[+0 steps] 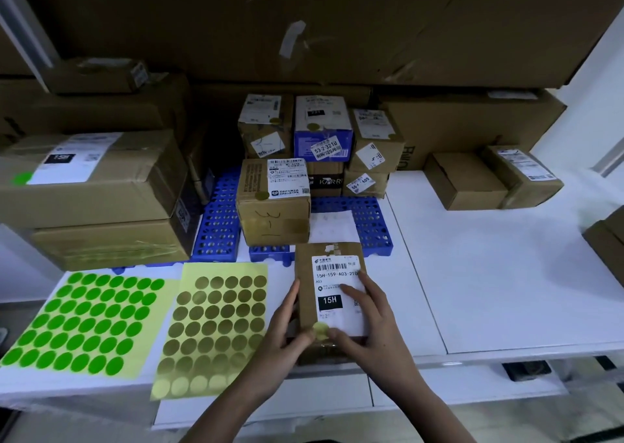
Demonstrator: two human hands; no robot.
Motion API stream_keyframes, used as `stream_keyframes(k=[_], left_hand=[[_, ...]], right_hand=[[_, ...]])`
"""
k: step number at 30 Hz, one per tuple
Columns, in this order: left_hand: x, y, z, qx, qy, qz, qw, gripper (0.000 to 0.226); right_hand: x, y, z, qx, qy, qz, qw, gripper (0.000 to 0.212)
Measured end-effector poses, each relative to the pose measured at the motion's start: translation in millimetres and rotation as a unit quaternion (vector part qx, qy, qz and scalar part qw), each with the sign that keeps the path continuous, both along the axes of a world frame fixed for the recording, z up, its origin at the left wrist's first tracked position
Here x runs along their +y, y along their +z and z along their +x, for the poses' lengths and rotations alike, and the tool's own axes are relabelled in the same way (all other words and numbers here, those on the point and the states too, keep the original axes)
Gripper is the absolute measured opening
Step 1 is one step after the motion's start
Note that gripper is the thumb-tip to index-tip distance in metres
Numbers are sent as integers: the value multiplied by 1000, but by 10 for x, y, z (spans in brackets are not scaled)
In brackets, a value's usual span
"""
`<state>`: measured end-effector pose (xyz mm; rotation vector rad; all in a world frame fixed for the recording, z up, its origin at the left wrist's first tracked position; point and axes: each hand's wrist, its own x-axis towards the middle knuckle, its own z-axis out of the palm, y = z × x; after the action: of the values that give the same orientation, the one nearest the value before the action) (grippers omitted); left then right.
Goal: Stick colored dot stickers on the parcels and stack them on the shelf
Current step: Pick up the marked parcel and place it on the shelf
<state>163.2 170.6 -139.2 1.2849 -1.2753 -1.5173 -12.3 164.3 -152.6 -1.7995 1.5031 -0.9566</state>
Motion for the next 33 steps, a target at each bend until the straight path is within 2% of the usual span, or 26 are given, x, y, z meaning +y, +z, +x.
stream_keyframes(k=[3,5,8,10,12,15,17,19,24,26,29,33], left_hand=[[-18,-28,29,10,-6,11,1000,63],[-16,-49,39,14,4,9,1000,56],[-61,-125,42,27,60,30,997,51],[-132,-173,2,34,111,52,992,48],[-262,-220,-66,71,142,77,984,52],[-336,-241,-183,21,151,64,986,49],[-330,-243,-294,37,185,72,979,42],[-231,-166,-361,24,164,51,985,36],[-357,168,-485,53,157,49,985,40],[-320,278,-520,69,128,22,989,26],[-335,398,-551,92,83,31,992,33],[-624,470,-567,95,57,45,993,31]], right_hand=[[9,8,-21,-21,14,13,1000,54],[28,8,-44,-98,7,33,995,47],[46,48,-45,-253,-74,86,961,46],[16,98,-33,-298,-139,124,936,44],[-35,139,-48,-305,-155,168,924,44],[-76,162,-41,-321,-114,245,908,43],[-65,150,-16,-332,-89,271,899,42],[-42,142,-2,-350,-80,273,893,43],[-57,215,-119,-367,-57,244,896,51],[-119,247,-201,-381,-66,239,891,50],[-285,324,-328,-411,-80,230,878,41],[-647,459,-435,-419,-119,220,873,40]])
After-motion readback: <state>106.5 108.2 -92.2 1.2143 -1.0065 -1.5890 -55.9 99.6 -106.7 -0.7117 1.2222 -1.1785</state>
